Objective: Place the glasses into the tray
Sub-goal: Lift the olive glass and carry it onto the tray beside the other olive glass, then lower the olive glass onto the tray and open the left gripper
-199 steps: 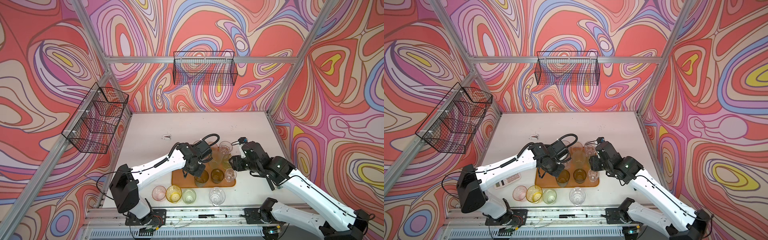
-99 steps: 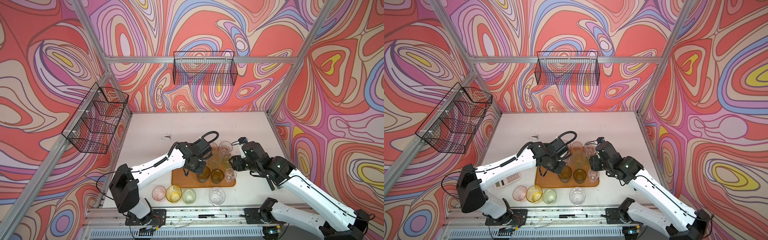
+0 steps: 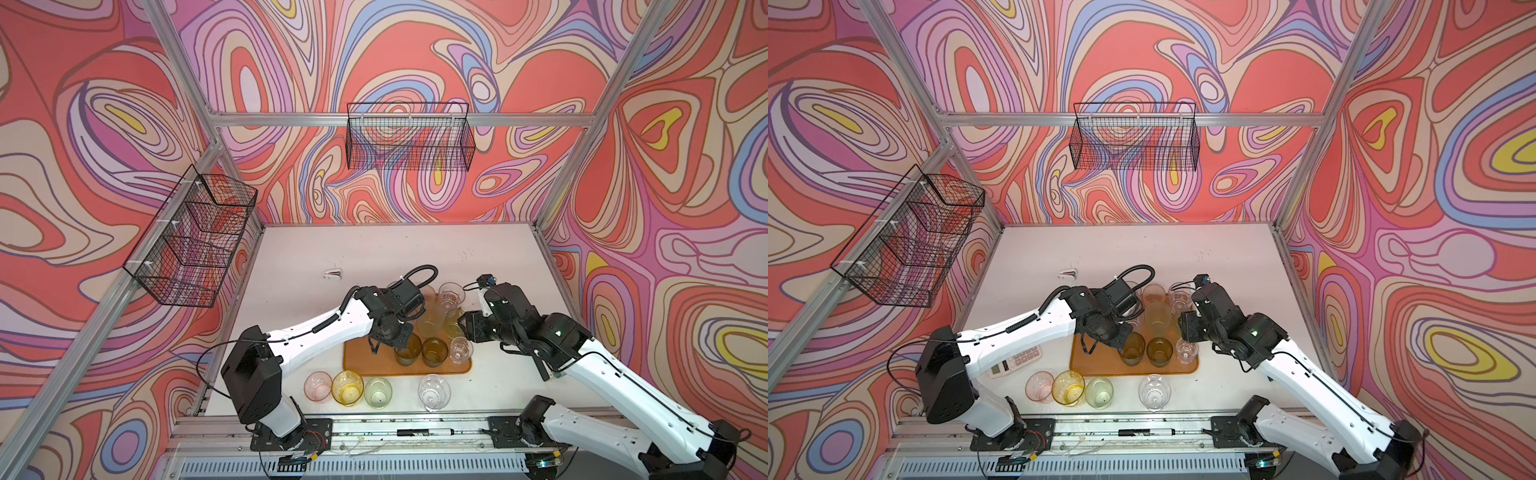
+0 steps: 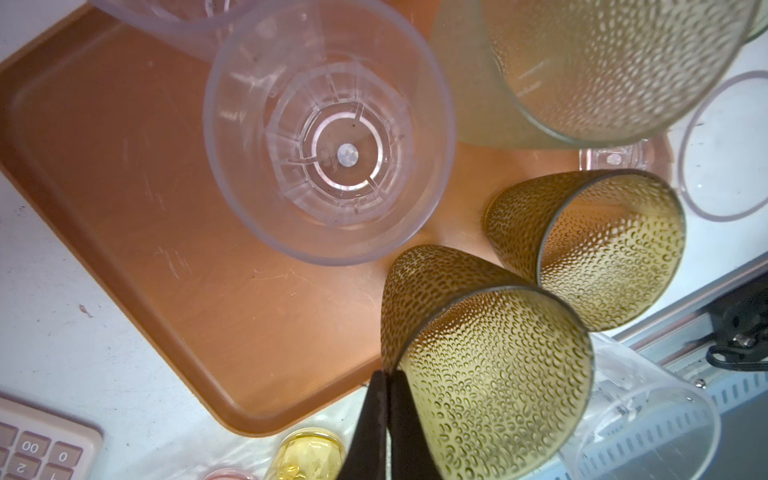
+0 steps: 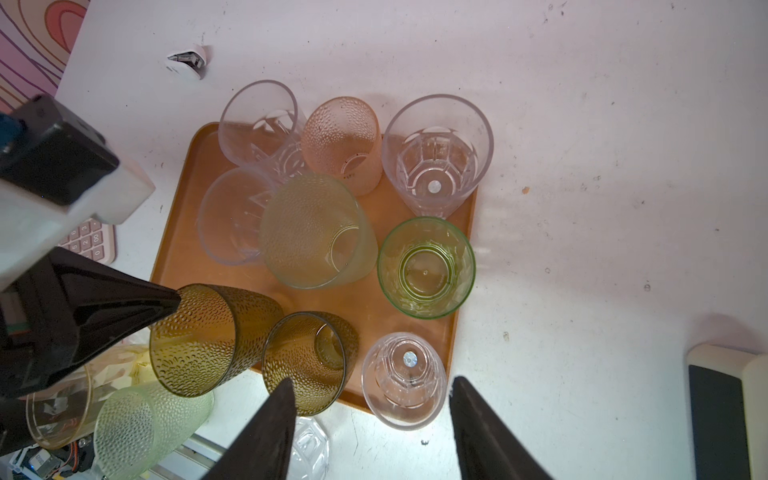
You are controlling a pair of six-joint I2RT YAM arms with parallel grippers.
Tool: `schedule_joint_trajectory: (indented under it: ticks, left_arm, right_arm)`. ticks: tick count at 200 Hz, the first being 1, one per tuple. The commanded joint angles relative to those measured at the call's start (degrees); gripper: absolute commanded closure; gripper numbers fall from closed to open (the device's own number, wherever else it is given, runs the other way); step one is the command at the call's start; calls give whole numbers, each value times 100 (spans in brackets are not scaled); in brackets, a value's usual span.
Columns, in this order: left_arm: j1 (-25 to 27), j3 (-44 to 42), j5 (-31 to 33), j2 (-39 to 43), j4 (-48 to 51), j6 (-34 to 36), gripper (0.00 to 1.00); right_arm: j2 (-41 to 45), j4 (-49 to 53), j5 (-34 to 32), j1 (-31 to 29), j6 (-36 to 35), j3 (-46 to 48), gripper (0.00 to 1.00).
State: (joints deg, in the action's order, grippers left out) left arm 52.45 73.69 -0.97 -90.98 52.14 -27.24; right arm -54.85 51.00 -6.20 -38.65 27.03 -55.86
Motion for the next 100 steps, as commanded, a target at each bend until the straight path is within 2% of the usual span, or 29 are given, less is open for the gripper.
schedule_joint_trajectory:
  ticks: [1, 100]
  left_arm:
    - [-12, -109, 97, -55, -55, -123, 100]
    - [-14, -411, 62, 10, -246, -271, 100]
  right_arm:
    - [62, 1, -32, 23, -38, 84, 38]
    - [44, -29, 4, 24, -33, 98, 38]
